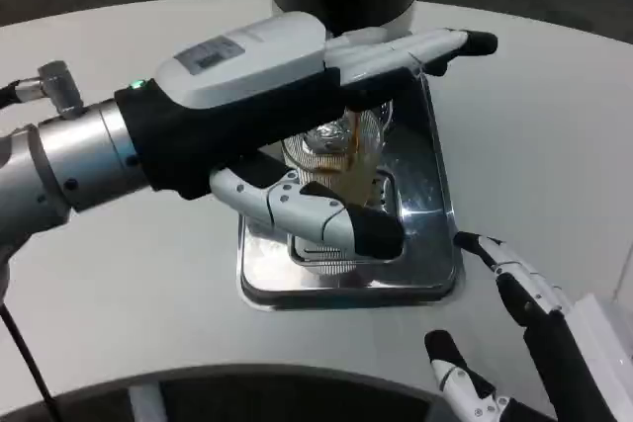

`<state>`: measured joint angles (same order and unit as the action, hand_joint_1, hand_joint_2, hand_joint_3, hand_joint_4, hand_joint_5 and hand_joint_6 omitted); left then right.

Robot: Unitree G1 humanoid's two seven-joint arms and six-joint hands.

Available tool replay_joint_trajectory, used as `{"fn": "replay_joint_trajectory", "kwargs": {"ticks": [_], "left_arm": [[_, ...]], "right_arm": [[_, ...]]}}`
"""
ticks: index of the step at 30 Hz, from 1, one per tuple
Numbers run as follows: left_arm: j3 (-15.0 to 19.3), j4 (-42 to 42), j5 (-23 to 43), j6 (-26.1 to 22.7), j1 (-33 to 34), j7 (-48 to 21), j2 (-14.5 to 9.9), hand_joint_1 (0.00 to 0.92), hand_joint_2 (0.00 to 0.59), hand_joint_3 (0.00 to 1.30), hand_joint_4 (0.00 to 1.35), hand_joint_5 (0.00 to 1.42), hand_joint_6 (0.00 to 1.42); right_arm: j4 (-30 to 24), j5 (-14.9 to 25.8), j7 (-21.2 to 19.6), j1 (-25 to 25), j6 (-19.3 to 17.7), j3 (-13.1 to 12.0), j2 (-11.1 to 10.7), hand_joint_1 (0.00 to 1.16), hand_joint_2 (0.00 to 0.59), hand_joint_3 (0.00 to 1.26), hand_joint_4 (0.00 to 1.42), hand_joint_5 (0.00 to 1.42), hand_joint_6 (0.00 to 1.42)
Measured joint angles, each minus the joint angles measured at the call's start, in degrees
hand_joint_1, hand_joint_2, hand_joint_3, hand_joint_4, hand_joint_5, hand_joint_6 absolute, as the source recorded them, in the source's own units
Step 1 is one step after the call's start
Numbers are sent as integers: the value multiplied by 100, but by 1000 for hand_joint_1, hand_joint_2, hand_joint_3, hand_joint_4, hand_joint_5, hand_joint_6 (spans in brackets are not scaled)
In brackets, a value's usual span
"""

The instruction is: Grasp the cup under the faucet to collect the drink, then remove the cup.

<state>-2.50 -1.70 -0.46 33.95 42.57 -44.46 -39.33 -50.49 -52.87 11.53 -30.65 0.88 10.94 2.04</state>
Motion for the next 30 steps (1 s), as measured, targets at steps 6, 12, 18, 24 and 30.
{"fn": "replay_joint_trajectory", "kwargs": {"ticks": [6, 12, 18, 24, 30], "left_arm": [[-47, 68, 1, 0, -95, 37, -14, 0, 96, 0, 0, 82, 30], [-56, 105, 1, -1, -133, 53, -20, 0, 99, 0, 0, 77, 27], [-57, 163, 0, -15, -170, 53, -50, 0, 100, 0, 0, 72, 25], [-59, 226, 0, -40, -209, 69, -63, 0, 100, 0, 0, 71, 25], [-58, 284, 0, -92, -234, 93, -75, 0, 100, 0, 0, 71, 25]], "right_arm": [[53, -1, -33, 31, 35, 25, -22, 470, 430, 126, 84, 111, 216], [90, -54, -115, 25, 38, 109, -20, 465, 420, 125, 76, 111, 215], [344, -85, -220, 204, 99, 139, -19, 465, 381, 99, 65, 99, 206], [844, -84, -373, 803, 242, 128, -12, 471, 351, 61, 35, 55, 157], [1269, -39, -542, 1381, 501, 115, 40, 477, 327, 35, 12, 19, 120]]}}
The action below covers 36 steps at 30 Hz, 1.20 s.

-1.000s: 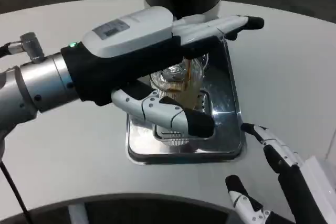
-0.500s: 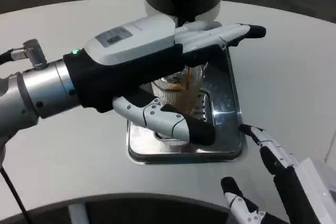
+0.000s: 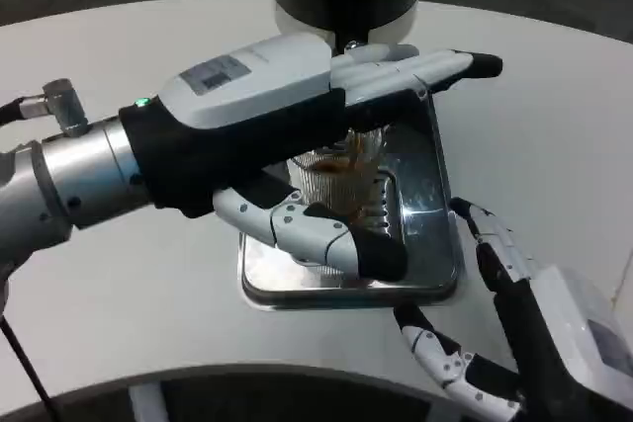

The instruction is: Grasp the cup under the faucet to collect the drink, then remove the cup.

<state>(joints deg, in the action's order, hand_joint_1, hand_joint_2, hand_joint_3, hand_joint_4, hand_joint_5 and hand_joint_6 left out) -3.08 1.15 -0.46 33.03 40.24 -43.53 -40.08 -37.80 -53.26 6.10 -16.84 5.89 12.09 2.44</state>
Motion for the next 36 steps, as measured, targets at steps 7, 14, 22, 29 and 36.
{"fn": "replay_joint_trajectory", "kwargs": {"ticks": [7, 14, 22, 29, 36], "left_arm": [[3, 40, 0, -47, -13, 26, -19, 0, 100, 0, 0, 71, 25], [4, 73, 0, -61, -34, 31, -29, 0, 100, 0, 0, 71, 25], [18, 156, 0, -107, -112, 79, -51, 0, 100, 0, 0, 71, 25], [22, 177, 1, -127, -127, 87, -65, 0, 100, 0, 0, 71, 25], [29, 182, 6, -128, -131, 91, -115, 0, 100, 0, 0, 71, 25]], "right_arm": [[434, 131, -230, 603, 166, 89, 53, 483, 287, 4, 0, 0, 99], [893, 322, -474, 1117, 272, 193, 71, 515, 268, 0, 0, 0, 82], [1399, 545, -794, 1614, 362, 270, 62, 533, 252, 0, 0, 0, 65], [1837, 784, -1123, 2059, 560, 286, 68, 552, 236, 0, 0, 0, 38], [2265, 1104, -1338, 2529, 734, 299, 84, 557, 228, 0, 0, 0, 19]]}}
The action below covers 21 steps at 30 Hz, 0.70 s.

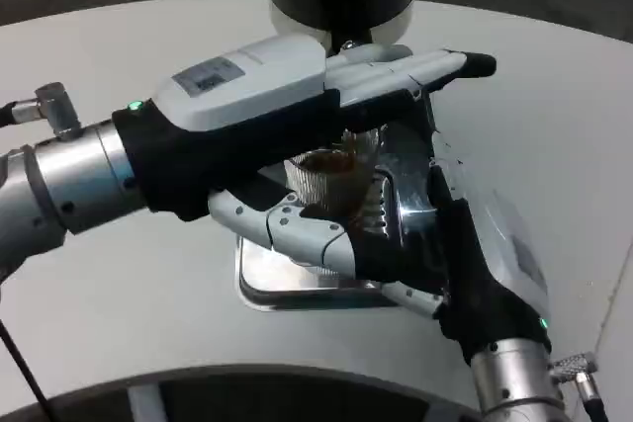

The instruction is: Grasp the cup under the faucet to collect the drink, then remove the cup.

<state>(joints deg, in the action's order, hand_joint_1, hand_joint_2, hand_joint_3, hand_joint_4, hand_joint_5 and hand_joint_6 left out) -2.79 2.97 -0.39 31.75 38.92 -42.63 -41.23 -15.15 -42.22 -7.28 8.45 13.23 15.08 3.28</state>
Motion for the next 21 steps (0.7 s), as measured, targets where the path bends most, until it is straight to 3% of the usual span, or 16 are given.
{"fn": "replay_joint_trajectory", "kwargs": {"ticks": [8, 21], "left_arm": [[0, -3, 21, 2, 0, 0, -50, 0, 99, 0, 0, 70, 25], [1, -19, 35, 10, 6, 0, -80, 0, 99, 0, 0, 70, 25]], "right_arm": [[465, 385, -170, 382, 22, 49, 3, 570, 226, 0, 0, 0, 3], [1381, 638, -636, 1054, -15, 168, 158, 629, 215, 0, 0, 0, 2]]}}
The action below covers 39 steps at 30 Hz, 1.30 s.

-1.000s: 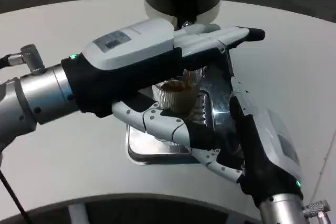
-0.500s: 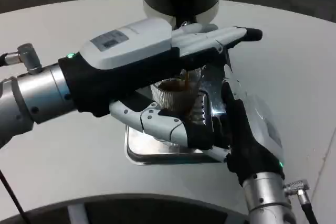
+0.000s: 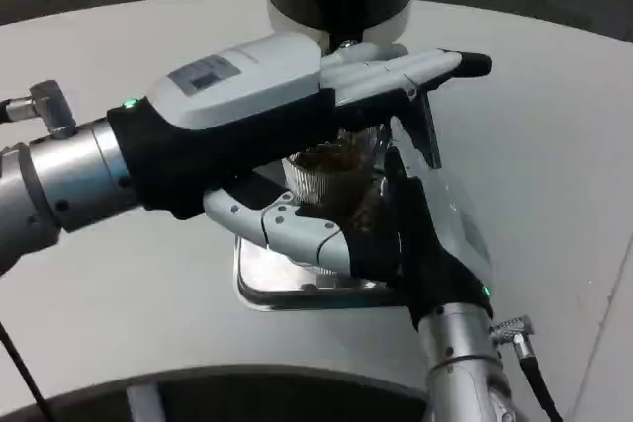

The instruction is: Grasp the cup under the faucet to collect the drink, then remove the cup.

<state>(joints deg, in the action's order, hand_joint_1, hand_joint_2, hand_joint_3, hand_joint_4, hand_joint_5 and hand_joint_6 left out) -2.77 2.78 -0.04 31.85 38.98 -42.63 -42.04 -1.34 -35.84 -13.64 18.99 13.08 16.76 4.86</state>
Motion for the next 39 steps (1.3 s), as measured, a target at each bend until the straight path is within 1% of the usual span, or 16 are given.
{"fn": "replay_joint_trajectory", "kwargs": {"ticks": [3, 4, 9, 13, 14, 18, 21, 30, 34, 39], "left_arm": [[1, -3, 2, 1, 0, 0, -12, 0, 99, 0, 0, 70, 25], [3, -4, 2, 2, 0, 0, -14, 0, 99, 0, 0, 70, 25], [75, -12, 48, 16, -13, 31, -15, 0, 115, 0, 0, 48, 0], [368, -122, 135, 163, -101, 309, 56, 0, 136, 0, 0, 23, 0], [496, -161, 137, 261, -154, 462, 121, 0, 138, 0, 0, 22, 0], [836, -208, 139, 518, -293, 864, 267, 0, 143, 0, 0, 22, 0], [1023, -217, 147, 604, -375, 1080, 303, 0, 148, 0, 0, 21, 0], [1312, -116, 191, 610, -894, 1219, 288, 0, 164, 0, 0, 21, 0], [1351, -30, 218, 503, -1030, 1219, 225, 0, 166, 0, 0, 21, 0], [1418, 18, 262, 448, -1114, 1219, 169, 0, 167, 0, 0, 21, 0]], "right_arm": [[273, 160, -199, 154, -25, -71, 54, 633, 214, 0, 0, 0, 2], [360, 205, -252, 195, -33, -91, 69, 651, 209, 0, 0, 0, 2], [617, 374, -409, 352, -109, -100, 133, 659, 208, 0, 0, 0, 2], [738, 418, -510, 444, -182, -95, 174, 662, 208, 0, 0, 0, 2], [767, 437, -538, 450, -226, -89, 174, 662, 208, 0, 0, 0, 2], [826, 481, -618, 488, -295, -84, 173, 663, 208, 0, 0, 0, 2], [890, 503, -666, 514, -325, -82, 172, 664, 208, 0, 0, 0, 2], [1280, 676, -876, 701, -605, -91, 153, 682, 205, 0, 0, 0, 15], [1542, 845, -964, 860, -779, -153, 134, 704, 201, 0, 0, 0, 31], [1839, 934, -1054, 1038, -932, -202, 113, 711, 200, 0, 0, 0, 40]]}}
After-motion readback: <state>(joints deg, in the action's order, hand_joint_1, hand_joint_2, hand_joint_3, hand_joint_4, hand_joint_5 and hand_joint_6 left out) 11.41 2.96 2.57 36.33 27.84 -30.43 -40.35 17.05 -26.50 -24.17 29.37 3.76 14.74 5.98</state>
